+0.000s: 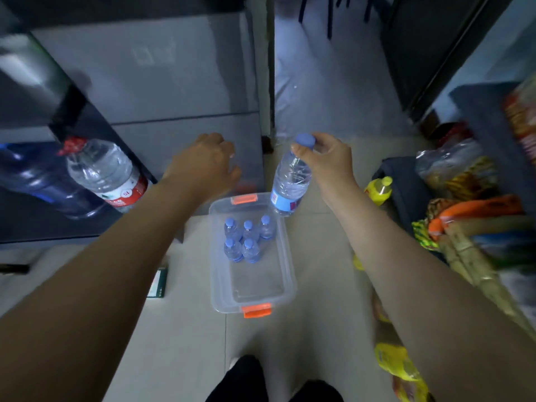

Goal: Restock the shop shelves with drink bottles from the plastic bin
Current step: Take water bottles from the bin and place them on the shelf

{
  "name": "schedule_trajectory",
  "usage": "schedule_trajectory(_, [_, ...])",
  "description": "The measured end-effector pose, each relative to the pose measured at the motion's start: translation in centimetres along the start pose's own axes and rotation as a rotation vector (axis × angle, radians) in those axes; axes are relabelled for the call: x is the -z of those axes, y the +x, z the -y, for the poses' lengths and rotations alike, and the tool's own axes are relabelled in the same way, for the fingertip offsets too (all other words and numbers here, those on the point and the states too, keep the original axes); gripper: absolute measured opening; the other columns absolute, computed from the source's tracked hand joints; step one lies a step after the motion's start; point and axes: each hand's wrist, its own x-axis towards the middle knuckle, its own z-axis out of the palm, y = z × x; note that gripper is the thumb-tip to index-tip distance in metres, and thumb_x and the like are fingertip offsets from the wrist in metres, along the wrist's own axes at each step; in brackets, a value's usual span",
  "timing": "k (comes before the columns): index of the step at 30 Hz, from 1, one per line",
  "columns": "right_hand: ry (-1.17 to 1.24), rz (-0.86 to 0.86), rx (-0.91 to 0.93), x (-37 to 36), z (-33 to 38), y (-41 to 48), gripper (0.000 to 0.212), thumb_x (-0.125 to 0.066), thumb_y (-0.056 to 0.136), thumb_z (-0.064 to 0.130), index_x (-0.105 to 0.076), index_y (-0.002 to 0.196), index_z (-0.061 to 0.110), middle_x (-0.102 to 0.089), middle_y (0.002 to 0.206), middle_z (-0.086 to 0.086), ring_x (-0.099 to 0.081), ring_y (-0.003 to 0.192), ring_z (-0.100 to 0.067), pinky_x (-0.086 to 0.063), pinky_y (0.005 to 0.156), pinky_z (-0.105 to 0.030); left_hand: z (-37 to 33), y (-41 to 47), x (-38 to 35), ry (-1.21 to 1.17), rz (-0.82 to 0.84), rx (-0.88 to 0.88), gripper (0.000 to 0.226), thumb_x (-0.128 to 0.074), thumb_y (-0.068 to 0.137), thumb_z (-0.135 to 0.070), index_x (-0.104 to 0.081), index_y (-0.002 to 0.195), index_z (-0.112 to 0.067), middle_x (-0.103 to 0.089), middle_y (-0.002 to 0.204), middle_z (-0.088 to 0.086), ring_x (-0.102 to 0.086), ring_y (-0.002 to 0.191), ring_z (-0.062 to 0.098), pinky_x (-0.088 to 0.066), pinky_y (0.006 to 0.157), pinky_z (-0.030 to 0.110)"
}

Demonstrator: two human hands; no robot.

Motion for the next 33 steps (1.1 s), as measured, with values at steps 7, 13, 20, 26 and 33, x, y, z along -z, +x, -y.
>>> schedule_trajectory(7, [0.011,-0.065,0.083,9.6,21.2,-2.5,0.022,-0.078,0.073,0.014,-0.065,0.09,0.02,-0.068,0.093,-0.003,-0.063,0.087,-0.015,-0.051,0.087,-0.038,-8.6,4.0,20.4,-0.01,0.001,-0.069,0.038,-0.053,0.088,-0.026,-0.056,0.118,-0.004,-0.052,0.12,0.019,-0.047,0.115,0.036,-0.041,0.095,0.043])
schedule_trajectory(13, [0.01,-0.188,0.227,18.5,36.6,-6.5,0.016,-0.077,0.076,0.018,-0.065,0.086,0.018,-0.068,0.086,0.0,-0.064,0.081,-0.012,-0.053,0.079,-0.028,-16.5,5.8,34.4,-0.027,-0.071,-0.175,0.04,-0.048,0.091,-0.033,-0.054,0.122,-0.009,-0.052,0.121,0.01,-0.05,0.11,0.028,-0.044,0.088,0.037])
schedule_trajectory(20, [-0.044,-0.398,0.394,25.8,47.5,-10.8,0.021,-0.076,0.078,0.024,-0.056,0.071,0.023,-0.059,0.072,0.011,-0.055,0.064,0.0,-0.044,0.059,-0.01,-23.7,8.1,43.6,-0.054,-0.146,-0.354,0.037,-0.049,0.091,-0.032,-0.054,0.117,-0.006,-0.051,0.116,0.015,-0.051,0.108,0.035,-0.042,0.088,0.04])
schedule_trajectory(26, [-0.118,-0.652,0.427,30.3,51.0,-12.5,0.029,-0.078,0.074,0.034,-0.054,0.073,0.018,-0.06,0.076,0.001,-0.056,0.072,-0.013,-0.049,0.072,-0.034,-29.1,11.9,46.4,-0.15,-0.179,-0.558,0.042,-0.048,0.091,-0.038,-0.056,0.114,-0.004,-0.055,0.113,0.017,-0.052,0.106,0.033,-0.04,0.084,0.035])
schedule_trajectory(33, [-0.182,-0.908,0.367,32.4,52.5,-14.1,0.031,-0.078,0.075,0.033,-0.054,0.077,0.014,-0.058,0.077,0.001,-0.054,0.072,-0.015,-0.045,0.067,-0.031,-33.4,15.6,46.4,-0.266,-0.164,-0.79,0.038,-0.05,0.091,-0.037,-0.056,0.118,-0.01,-0.055,0.12,0.009,-0.052,0.109,0.024,-0.042,0.091,0.034])
